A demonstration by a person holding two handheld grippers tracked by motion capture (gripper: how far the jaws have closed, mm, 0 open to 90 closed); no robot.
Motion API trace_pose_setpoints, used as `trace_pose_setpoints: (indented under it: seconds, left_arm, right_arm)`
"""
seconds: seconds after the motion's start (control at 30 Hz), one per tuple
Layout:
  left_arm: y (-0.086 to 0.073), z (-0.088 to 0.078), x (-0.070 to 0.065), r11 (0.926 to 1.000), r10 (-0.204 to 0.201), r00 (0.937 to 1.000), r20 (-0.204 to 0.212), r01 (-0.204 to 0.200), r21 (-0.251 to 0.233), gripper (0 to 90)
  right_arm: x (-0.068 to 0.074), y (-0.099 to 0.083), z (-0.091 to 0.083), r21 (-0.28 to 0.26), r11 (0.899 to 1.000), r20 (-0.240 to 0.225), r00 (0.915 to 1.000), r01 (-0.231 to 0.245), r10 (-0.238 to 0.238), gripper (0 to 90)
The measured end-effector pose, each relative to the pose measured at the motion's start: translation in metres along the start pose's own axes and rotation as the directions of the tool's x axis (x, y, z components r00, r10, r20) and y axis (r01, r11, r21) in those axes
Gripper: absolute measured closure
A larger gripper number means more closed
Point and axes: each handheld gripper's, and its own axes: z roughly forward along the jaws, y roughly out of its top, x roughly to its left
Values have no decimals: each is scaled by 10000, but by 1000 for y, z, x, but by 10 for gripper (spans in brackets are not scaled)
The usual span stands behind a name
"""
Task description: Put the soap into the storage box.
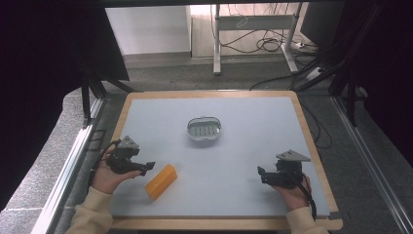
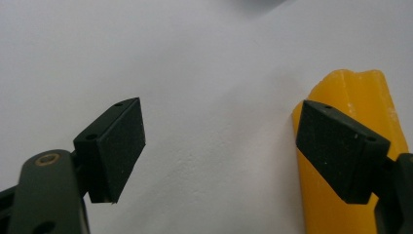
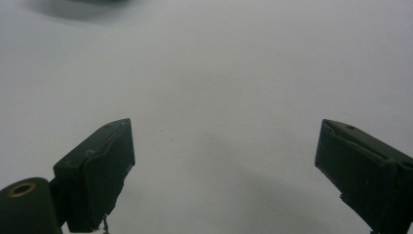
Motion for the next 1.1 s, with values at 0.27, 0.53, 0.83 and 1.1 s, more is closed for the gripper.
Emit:
trace_pose_setpoints:
  seconds: [0.27, 0.53, 0.83, 1.1]
  left_arm:
    - [-3, -10, 4, 9999, -124, 9998, -130, 123, -81, 190]
    - [-2, -15, 1, 10000, -51, 9999, -104, 51, 31, 190]
    - [-1, -22, -2, 10000, -82, 9998, 187, 82, 37, 209]
    - [1, -24, -5, 10000, -56, 9996, 291, 57, -51, 226]
  right_arm:
    - [-1, 1, 0, -170, 9998, -87, 9999, -139, 137, 89]
    - [-6, -3, 1, -208, 9996, 76, 9997, -209, 210, 95]
    - [-8, -4, -2, -436, 9986, 186, 9994, -286, 294, 109]
    - [0, -6, 0, -217, 9980, 786, 9953, 592, -573, 102]
